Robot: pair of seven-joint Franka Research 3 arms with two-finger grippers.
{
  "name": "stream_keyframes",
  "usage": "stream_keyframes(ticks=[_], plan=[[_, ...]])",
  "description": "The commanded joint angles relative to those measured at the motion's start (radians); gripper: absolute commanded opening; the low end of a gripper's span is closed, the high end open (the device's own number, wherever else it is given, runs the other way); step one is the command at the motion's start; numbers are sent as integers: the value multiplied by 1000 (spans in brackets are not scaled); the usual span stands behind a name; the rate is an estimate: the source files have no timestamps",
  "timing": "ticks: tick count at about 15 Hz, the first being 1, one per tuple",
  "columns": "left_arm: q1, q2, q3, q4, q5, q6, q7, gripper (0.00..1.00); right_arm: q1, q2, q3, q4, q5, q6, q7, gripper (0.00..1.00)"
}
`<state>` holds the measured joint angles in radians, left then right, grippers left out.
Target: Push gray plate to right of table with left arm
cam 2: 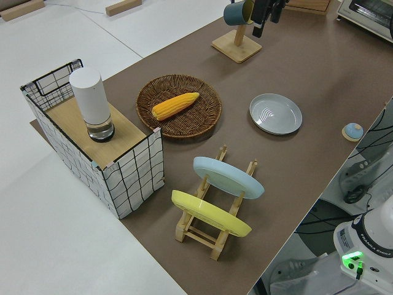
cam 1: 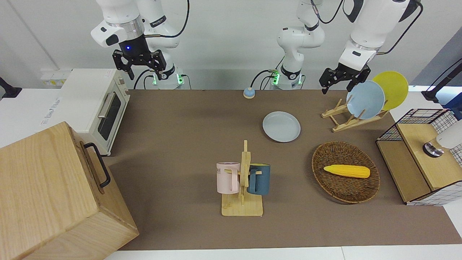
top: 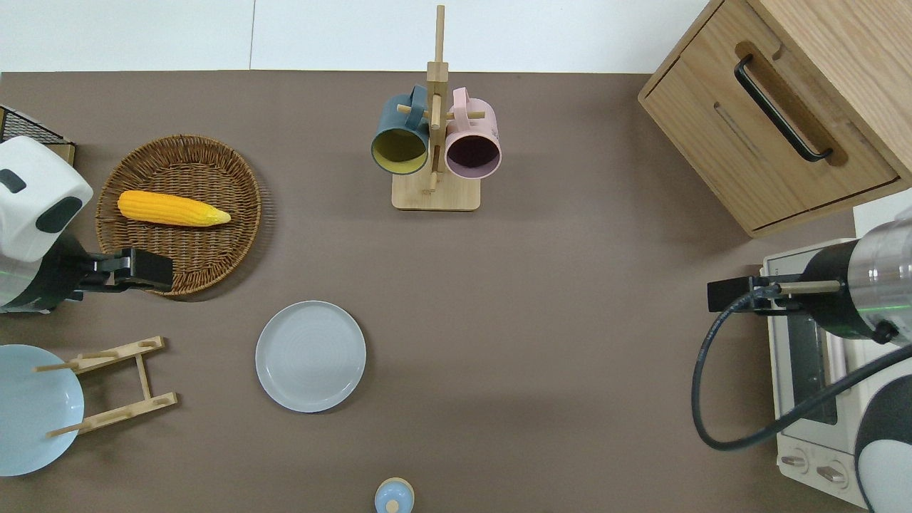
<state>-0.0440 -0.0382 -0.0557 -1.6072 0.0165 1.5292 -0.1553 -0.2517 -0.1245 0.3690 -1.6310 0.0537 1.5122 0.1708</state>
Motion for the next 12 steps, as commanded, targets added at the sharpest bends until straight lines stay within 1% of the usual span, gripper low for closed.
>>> stream_keyframes(ticks=[1,12], plan=[[-8,-2,8,0,-13,-14,13,989,-24,-27,14,-27,21,0,10,994],[-8,-3,8,-5,-24,-14,11,989,-24,-27,14,-27,21,0,10,996]])
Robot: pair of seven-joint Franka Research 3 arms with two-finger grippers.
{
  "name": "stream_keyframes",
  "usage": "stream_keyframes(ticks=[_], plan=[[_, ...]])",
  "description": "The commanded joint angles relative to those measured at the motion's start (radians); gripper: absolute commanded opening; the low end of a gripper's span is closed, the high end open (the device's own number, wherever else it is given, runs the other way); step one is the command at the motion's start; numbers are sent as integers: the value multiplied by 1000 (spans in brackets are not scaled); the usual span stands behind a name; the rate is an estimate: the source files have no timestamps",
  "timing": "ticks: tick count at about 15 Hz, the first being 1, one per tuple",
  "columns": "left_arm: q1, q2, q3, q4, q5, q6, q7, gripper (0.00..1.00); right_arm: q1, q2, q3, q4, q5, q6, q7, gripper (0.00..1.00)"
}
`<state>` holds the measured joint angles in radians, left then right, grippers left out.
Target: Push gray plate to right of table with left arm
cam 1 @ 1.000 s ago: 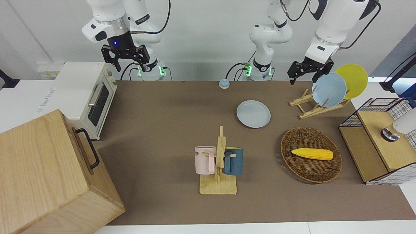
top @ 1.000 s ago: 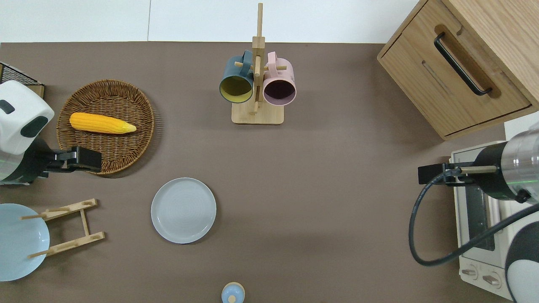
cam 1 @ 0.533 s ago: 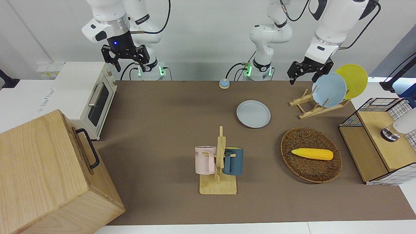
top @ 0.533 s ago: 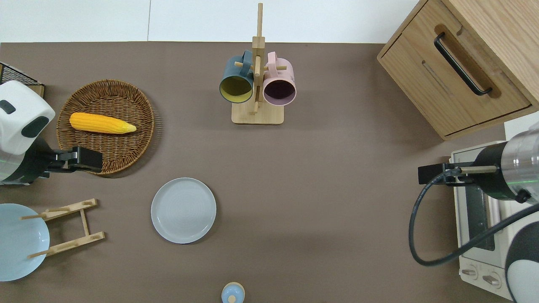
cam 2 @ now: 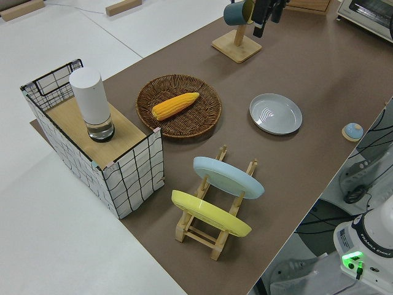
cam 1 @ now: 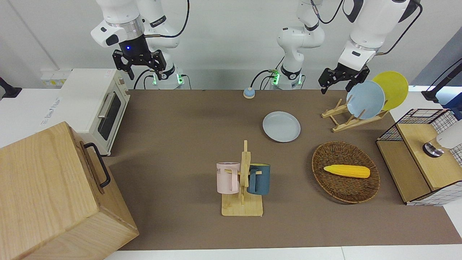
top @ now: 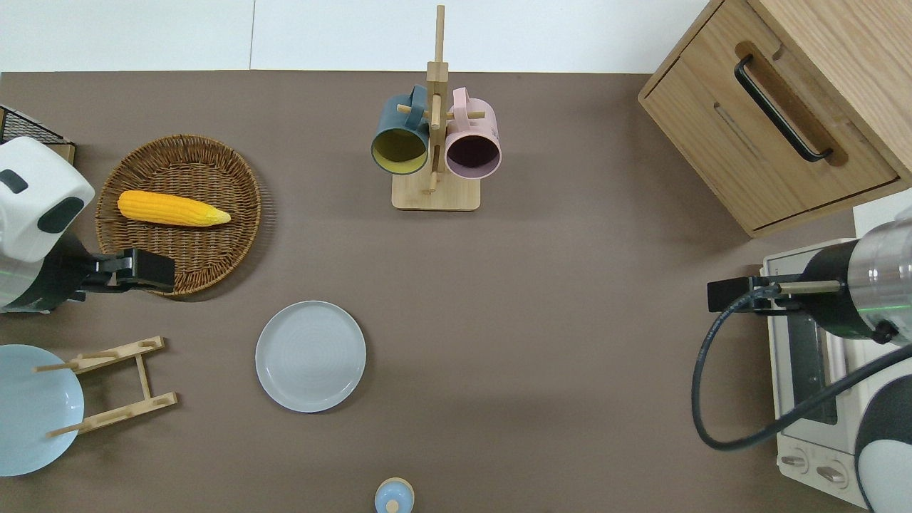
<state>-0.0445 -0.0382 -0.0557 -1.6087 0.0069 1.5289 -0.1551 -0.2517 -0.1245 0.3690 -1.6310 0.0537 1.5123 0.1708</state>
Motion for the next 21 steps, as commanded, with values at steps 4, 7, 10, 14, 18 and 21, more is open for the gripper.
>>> stream_keyframes(ticks=[4,7,10,14,18,21], plan=[[-8,-5,8,-10,-15,-13,11,989,-24,-27,14,-27,21,0,10,996],[-8,-5,10,-51,-15,-13,12,989,-24,-27,14,-27,21,0,10,996],[-8,-6,14,-95,-33,0,11,989,-24,-27,14,-27,21,-1,10,996],[-6,-23,23,-244,-73,88,11,985,-24,-27,14,-27,21,-1,10,996],[-8,-28,23,-353,-77,190,14,985,-24,-27,14,-27,21,-1,10,996],[-6,-29,28,-421,-77,246,23,985,-24,-27,14,-27,21,0,10,996]])
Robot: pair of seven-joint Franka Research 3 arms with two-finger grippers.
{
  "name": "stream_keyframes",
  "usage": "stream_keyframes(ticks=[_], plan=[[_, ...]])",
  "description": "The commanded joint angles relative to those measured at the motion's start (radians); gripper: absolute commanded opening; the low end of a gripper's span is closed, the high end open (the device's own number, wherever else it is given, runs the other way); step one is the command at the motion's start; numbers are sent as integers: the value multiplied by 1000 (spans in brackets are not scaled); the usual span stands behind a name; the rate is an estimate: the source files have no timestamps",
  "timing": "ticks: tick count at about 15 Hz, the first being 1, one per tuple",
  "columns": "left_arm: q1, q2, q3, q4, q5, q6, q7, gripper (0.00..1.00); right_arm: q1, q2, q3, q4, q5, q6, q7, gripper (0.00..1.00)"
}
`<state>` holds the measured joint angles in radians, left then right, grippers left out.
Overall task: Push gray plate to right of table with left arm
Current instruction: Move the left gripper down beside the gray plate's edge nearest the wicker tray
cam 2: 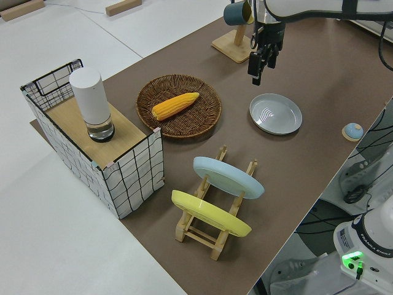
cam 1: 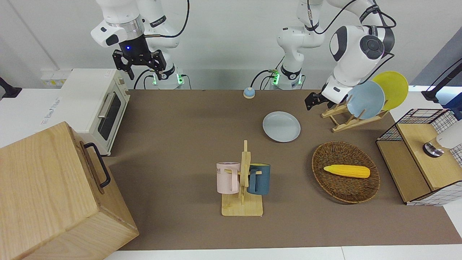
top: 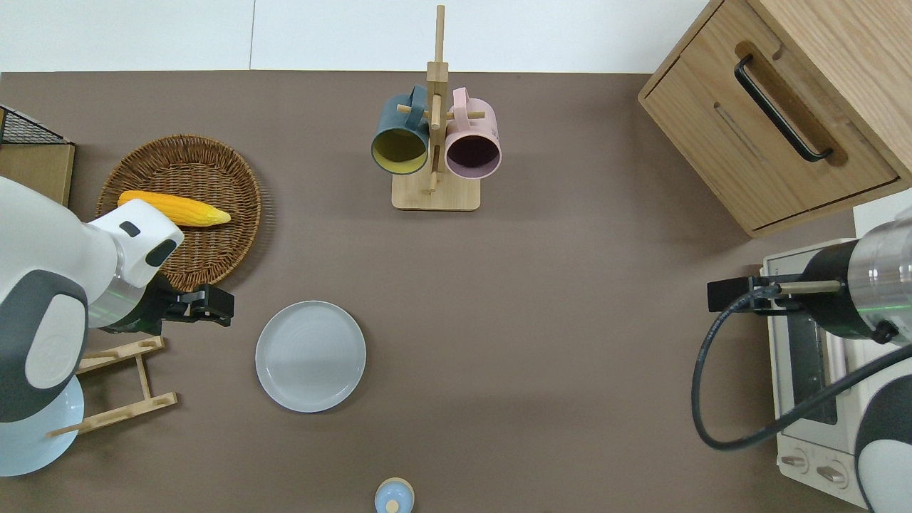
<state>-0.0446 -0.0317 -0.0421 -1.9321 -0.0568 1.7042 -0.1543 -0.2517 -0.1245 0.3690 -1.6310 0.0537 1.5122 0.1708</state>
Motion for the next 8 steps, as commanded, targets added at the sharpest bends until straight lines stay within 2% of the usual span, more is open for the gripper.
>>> stream_keyframes(ticks=[1,4,5,8], plan=[[-6,-37,16,-111,-14,77,22,985,-24,-27,14,-27,21,0,10,996],[-4,-37,25,-212,-24,190,15,985,-24,-27,14,-27,21,0,10,996],[-4,-37,43,-252,-37,230,13,985,-24,-27,14,-27,21,0,10,996],[-4,-36,63,-327,-74,273,10,985,-24,-27,14,-27,21,0,10,996]])
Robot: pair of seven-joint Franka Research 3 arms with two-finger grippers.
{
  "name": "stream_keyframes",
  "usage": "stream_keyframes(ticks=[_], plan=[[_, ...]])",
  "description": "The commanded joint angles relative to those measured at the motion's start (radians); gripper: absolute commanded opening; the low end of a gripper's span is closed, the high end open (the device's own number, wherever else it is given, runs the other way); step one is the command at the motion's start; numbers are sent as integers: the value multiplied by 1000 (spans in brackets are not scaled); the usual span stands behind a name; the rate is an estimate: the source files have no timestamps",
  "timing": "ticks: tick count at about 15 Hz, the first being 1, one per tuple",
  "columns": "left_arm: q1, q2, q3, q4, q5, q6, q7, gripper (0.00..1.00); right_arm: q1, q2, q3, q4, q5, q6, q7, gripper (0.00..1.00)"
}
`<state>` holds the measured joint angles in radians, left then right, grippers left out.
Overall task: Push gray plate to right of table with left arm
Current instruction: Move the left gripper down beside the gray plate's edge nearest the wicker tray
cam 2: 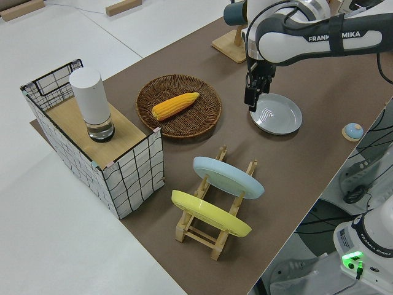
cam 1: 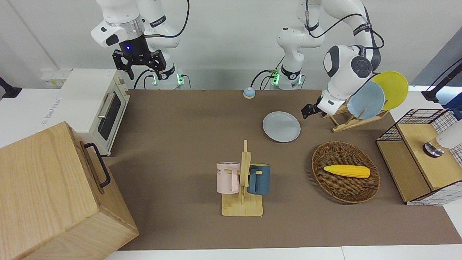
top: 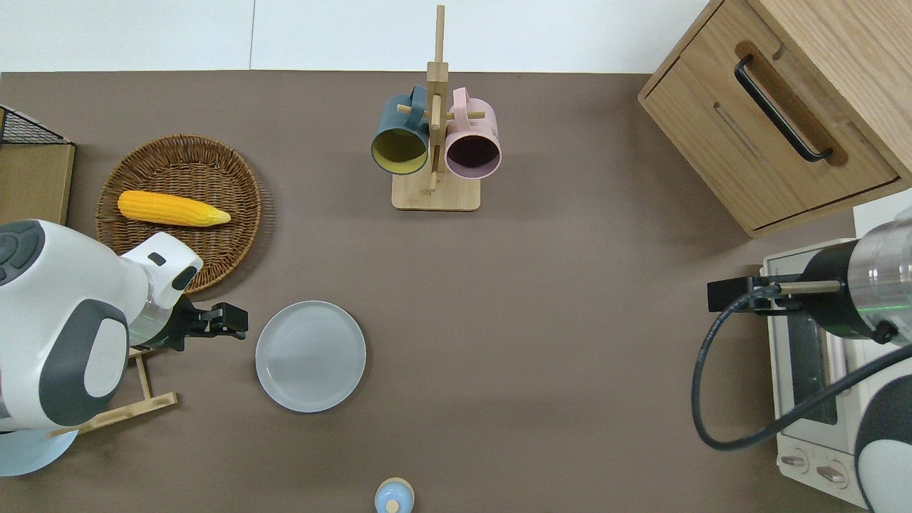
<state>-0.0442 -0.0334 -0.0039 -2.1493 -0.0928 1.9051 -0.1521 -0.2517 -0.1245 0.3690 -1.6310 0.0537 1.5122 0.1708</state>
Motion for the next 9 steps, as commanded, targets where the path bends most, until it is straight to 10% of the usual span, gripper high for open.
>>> stream_keyframes(ticks=[1,9], plan=[[-5,-34,27,-135,-39,101,8,985,-24,-27,14,-27,21,-1,12,996],[-23,-25,12,-267,-82,270,-9,983,-24,-27,14,-27,21,0,10,996]])
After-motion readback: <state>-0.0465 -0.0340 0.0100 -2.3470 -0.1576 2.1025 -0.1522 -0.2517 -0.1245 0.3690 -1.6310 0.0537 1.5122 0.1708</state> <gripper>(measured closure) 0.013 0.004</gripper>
